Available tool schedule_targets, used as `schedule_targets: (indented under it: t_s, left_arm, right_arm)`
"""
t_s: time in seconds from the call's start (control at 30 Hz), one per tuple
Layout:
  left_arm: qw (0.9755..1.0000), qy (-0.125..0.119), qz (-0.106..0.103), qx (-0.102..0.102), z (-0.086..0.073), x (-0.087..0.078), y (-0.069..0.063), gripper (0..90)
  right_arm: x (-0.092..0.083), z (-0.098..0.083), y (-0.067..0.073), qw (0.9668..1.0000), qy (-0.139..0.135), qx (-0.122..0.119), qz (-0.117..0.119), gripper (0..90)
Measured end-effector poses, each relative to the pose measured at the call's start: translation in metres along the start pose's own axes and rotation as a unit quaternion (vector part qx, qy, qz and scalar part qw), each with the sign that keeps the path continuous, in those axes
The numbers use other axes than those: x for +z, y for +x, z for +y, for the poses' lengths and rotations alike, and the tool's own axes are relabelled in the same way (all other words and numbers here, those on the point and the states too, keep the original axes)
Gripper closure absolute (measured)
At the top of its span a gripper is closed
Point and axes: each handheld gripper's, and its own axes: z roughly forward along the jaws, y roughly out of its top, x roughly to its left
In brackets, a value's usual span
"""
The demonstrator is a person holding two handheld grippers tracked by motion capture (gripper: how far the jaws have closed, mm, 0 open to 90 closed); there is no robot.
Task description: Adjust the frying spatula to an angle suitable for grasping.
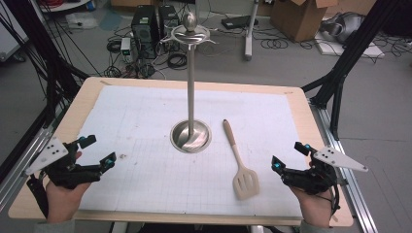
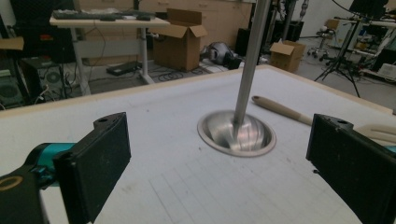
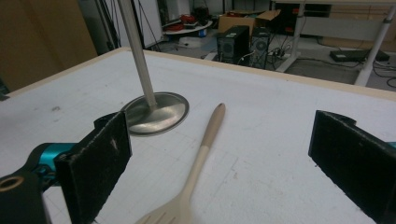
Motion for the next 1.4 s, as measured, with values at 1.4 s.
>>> schedule_targets:
  t_s: [1.4]
  left_arm:
    - [0.9996,-0.001,-0.027,-0.008,-0.009,-0.008,0.004,7.4]
  right_arm:
    - [0.051,0.004,0.029,0.9971,0.048,-0.037,0.045,30.6]
